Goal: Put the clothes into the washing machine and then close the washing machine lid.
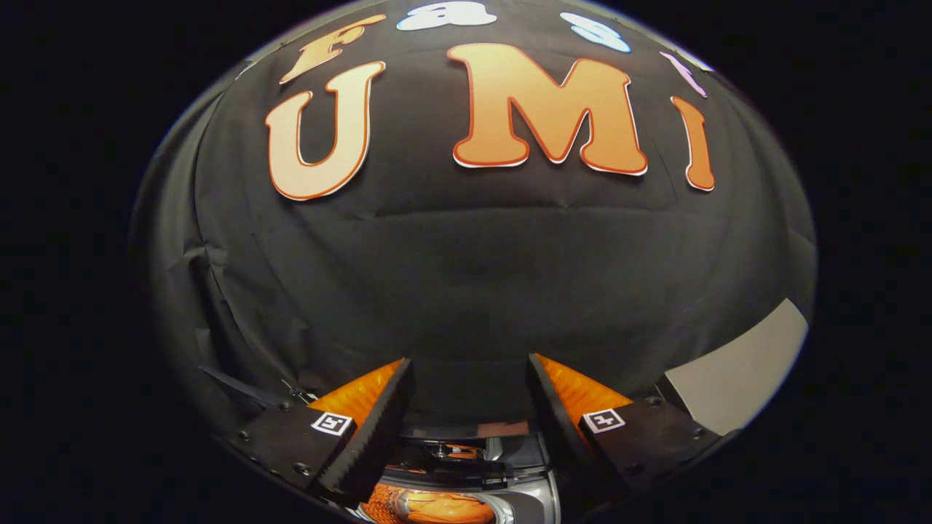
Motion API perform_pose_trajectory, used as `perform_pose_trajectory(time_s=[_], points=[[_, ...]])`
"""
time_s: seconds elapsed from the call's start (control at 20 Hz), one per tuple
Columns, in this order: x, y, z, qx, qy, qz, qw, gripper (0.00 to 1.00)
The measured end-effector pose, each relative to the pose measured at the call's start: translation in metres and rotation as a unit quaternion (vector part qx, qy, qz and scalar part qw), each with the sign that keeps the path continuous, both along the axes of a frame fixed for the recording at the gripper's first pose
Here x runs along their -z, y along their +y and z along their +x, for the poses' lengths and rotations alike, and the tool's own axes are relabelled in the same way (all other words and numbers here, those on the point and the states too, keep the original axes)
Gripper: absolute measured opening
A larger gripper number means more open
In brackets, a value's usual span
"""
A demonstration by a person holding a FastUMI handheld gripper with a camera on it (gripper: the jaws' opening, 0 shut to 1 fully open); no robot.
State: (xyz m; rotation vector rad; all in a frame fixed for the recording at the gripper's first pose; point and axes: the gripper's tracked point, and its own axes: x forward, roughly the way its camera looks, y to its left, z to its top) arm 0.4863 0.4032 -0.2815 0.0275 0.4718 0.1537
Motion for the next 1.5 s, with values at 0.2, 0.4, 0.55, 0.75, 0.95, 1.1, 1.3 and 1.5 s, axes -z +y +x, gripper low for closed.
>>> perform_pose_trajectory(time_s=[0.2, 0.4, 0.55, 0.75, 0.95, 1.1, 1.3, 1.5], points=[[-0.004, -0.003, -0.020, -0.001, -0.008, 0.004, 1.000, 0.99], [-0.007, -0.008, -0.034, -0.003, -0.016, 0.003, 1.000, 0.99], [-0.009, -0.011, -0.050, -0.002, -0.024, 0.005, 1.000, 0.99], [-0.005, -0.014, -0.074, -0.006, -0.020, 0.002, 1.000, 0.99], [0.000, -0.018, -0.090, -0.005, -0.017, 0.000, 1.000, 0.99], [0.003, -0.021, -0.101, -0.003, -0.020, -0.005, 1.000, 0.98], [0.008, -0.024, -0.113, 0.002, -0.029, -0.006, 1.000, 0.98], [0.012, -0.026, -0.122, 0.015, -0.047, -0.007, 0.999, 0.97]])
